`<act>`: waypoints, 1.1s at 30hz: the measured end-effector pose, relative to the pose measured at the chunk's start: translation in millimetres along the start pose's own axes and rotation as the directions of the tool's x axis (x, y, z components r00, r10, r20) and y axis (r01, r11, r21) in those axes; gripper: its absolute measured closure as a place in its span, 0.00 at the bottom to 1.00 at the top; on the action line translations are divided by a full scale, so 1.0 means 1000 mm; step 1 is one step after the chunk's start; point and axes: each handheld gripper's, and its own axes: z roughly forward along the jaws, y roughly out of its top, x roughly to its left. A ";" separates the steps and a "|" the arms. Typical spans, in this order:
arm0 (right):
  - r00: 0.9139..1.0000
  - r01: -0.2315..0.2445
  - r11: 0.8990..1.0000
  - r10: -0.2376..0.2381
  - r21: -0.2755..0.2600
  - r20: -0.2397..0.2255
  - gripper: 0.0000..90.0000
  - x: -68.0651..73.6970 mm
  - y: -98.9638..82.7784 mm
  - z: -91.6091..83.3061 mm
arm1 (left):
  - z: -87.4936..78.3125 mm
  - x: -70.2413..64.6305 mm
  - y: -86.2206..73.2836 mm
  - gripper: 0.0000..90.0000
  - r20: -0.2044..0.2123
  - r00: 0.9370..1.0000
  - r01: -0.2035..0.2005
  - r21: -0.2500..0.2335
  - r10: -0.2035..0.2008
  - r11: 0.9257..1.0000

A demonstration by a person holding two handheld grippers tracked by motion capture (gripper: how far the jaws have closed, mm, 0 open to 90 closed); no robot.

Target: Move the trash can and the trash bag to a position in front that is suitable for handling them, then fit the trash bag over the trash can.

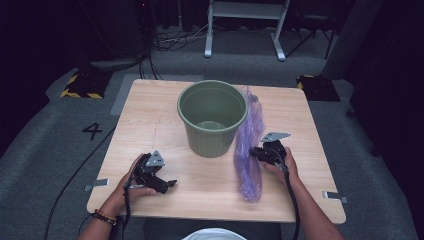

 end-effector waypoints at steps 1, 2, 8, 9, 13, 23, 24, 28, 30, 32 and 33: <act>1.000 -0.010 1.000 0.010 -0.004 -0.003 0.95 -0.002 0.000 0.000 | 0.000 0.000 0.000 0.00 0.000 1.000 0.000 0.000 0.000 1.000; 1.000 -0.010 1.000 0.010 -0.004 -0.003 0.95 -0.002 0.000 0.000 | 0.000 0.000 0.000 0.00 0.000 1.000 0.000 0.000 0.000 1.000; 0.999 -0.052 0.997 0.052 -0.063 -0.012 1.00 -0.009 -0.003 -0.008 | 0.000 0.000 0.000 0.00 0.000 1.000 0.000 0.000 0.000 1.000; 0.998 -0.055 0.995 0.055 -0.079 -0.008 1.00 -0.010 -0.002 -0.011 | 0.000 0.000 0.000 0.00 0.000 1.000 0.000 0.000 0.000 1.000; 0.998 -0.066 0.988 0.067 -0.141 0.001 1.00 -0.011 -0.001 -0.023 | 0.000 0.000 0.000 0.00 -0.002 1.000 -0.001 -0.001 0.001 1.000; 0.994 -0.089 0.942 0.106 -0.322 0.034 1.00 -0.011 0.012 -0.057 | 0.000 -0.001 0.000 0.01 -0.014 1.000 0.013 -0.003 -0.013 1.000; 0.994 -0.089 0.942 0.106 -0.322 0.034 1.00 -0.011 0.012 -0.057 | 0.000 -0.001 0.000 0.03 -0.014 1.000 0.013 -0.003 -0.013 1.000; 0.994 -0.073 0.915 0.098 -0.397 0.044 1.00 -0.009 0.023 -0.073 | -0.004 -0.002 0.006 0.23 0.004 0.999 0.033 -0.018 -0.033 0.999; 0.994 -0.066 0.910 0.094 -0.409 0.049 1.00 -0.008 0.024 -0.076 | -0.006 -0.003 0.008 0.14 0.027 0.999 0.032 -0.022 -0.032 0.999; 0.994 -0.040 0.892 0.080 -0.450 0.070 1.00 -0.006 0.030 -0.090 | -0.009 -0.004 0.012 0.22 0.037 0.999 0.027 -0.042 -0.025 0.999; 0.995 -0.033 0.883 0.074 -0.469 0.070 1.00 -0.005 0.032 -0.095 | -0.011 -0.005 0.014 0.18 0.037 0.999 0.023 -0.043 -0.021 0.999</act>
